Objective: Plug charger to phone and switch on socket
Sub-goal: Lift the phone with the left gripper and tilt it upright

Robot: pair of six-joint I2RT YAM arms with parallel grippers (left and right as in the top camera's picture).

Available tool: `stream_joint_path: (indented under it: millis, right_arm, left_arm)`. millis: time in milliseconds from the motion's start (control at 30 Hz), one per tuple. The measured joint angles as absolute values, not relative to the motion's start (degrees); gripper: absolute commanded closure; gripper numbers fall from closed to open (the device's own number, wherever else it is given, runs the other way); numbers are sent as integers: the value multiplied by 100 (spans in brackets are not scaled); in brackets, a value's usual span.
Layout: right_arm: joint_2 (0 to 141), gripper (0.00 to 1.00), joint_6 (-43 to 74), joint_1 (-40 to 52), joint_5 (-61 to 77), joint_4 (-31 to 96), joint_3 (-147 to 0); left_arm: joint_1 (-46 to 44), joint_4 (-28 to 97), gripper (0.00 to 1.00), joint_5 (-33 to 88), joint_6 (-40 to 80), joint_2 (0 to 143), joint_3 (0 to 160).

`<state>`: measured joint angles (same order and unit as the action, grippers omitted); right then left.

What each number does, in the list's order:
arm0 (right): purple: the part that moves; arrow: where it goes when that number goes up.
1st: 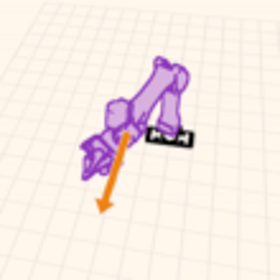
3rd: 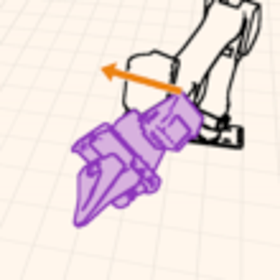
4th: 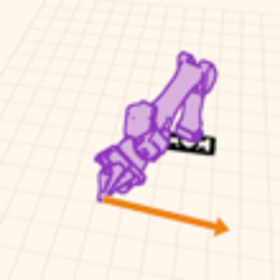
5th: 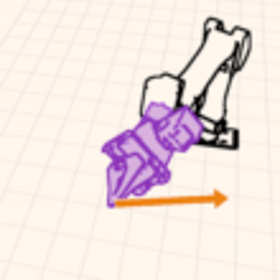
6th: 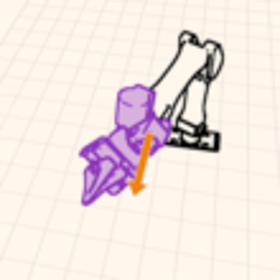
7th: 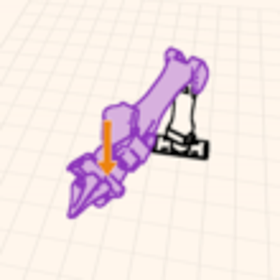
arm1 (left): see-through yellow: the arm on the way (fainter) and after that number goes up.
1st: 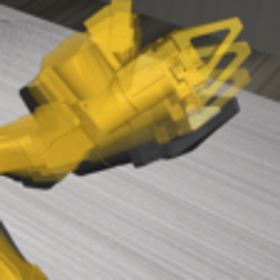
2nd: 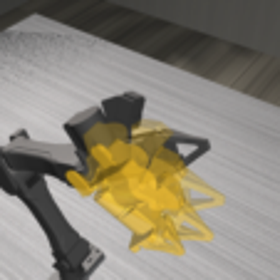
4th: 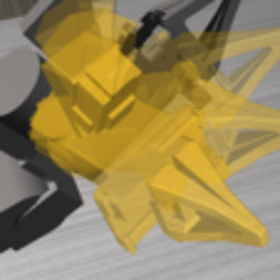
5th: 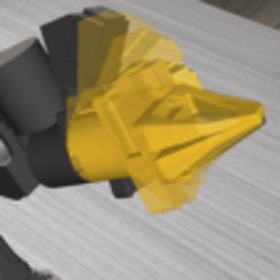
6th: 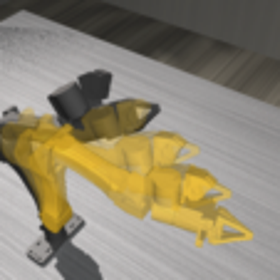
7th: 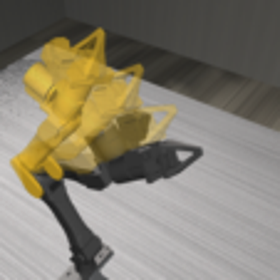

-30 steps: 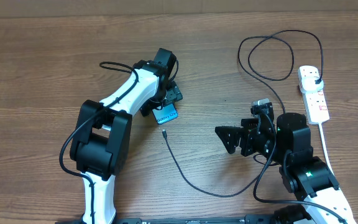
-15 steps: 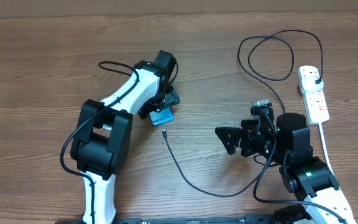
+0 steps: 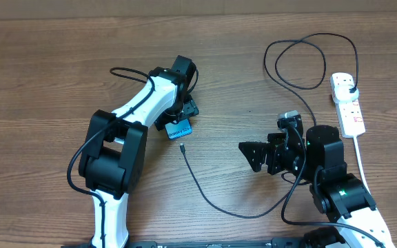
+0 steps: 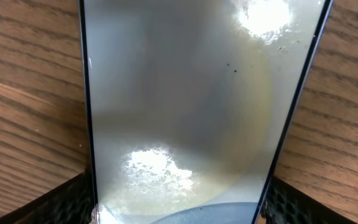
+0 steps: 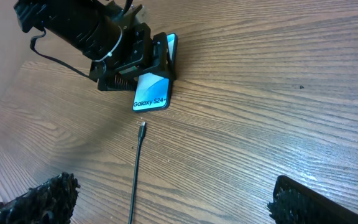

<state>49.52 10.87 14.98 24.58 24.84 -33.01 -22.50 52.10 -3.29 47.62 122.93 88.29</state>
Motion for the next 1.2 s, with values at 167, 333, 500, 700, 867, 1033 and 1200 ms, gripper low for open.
stream_joint_path:
  millis: [167,333,500,700,867,1033,1200]
  right_arm:
    - [4952,0,1085,1500,2460,2491,-3301]
    - [4952,0,1068,1498,2460,2488,-3301]
    - [4952,0,1066,1500,2460,2491,-3301]
    - [4952,0,1066,1498,2458,2488,-3301]
    - [4952,0,1066,1498,2453,2493,-3301]
    - [4952,0,1066,1498,2324,2534,-3301]
    - [4952,0,1068,1500,2268,2554,-3301]
  left_arm:
    - [-2250,5277,16,-318,4744,12381,8941]
    - [-2250,5304,18,-301,4744,12466,9045]
    - [-2250,5315,21,-301,4742,12479,9076]
    - [-2250,5315,21,-303,4737,12479,9076]
    - [-2246,5404,24,-292,4711,12516,9155]
    - [-2239,5660,29,-257,4639,12645,9413]
    - [-2239,5863,35,-259,4611,12759,9636]
